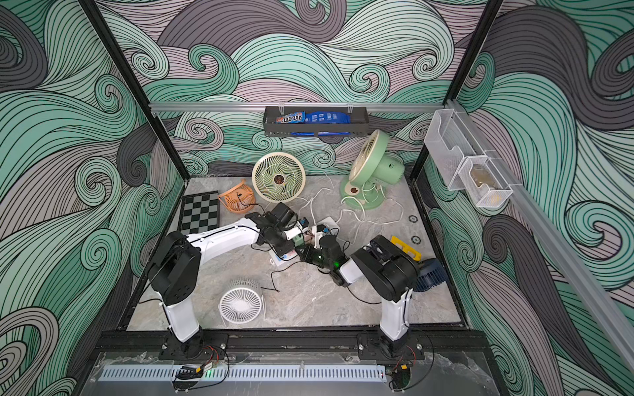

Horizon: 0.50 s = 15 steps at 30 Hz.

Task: Unplug the desk fan from the power strip
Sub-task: Remove the plug from the socket.

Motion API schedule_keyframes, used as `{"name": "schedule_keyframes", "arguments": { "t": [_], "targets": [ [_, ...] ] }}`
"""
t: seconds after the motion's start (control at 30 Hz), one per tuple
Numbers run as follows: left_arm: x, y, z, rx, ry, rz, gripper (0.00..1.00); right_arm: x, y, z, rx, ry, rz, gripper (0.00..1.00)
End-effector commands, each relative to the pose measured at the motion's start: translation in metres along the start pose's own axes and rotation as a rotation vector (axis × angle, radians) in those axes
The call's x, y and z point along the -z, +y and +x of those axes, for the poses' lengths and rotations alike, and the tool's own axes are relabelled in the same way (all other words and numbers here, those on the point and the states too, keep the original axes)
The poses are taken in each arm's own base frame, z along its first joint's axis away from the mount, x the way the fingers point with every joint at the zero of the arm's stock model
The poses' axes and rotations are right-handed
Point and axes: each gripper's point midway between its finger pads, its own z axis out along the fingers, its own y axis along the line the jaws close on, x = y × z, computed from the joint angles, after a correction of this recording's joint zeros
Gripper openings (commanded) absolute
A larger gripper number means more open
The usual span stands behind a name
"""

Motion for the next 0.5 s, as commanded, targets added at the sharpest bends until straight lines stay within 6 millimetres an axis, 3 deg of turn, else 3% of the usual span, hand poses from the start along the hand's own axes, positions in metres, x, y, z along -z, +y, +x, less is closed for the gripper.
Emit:
{"name": "schedule_keyframes", "arguments": {
  "t": [0.0, 0.27, 0.47],
  "targets": [
    [0.0016, -0.0014, 0.0130, 0.063, 0.057, 0.081, 0.00, -0.0011, -0.0343, 0.0181, -0.039, 0.052, 0.115, 0.00],
    [0.0068, 0.0014, 0.0094, -0.102, 0.037, -0.103, 0.00, -0.0029, -0.0336, 0.0180, -0.035, 0.054, 0.115, 0.00],
    [0.0042, -0.0063, 0.0131, -0.009, 0.049, 0.014, 0.00, -0.0051, -0.0333, 0.0183, -0.032, 0.060, 0.116, 0.00]
  ]
}}
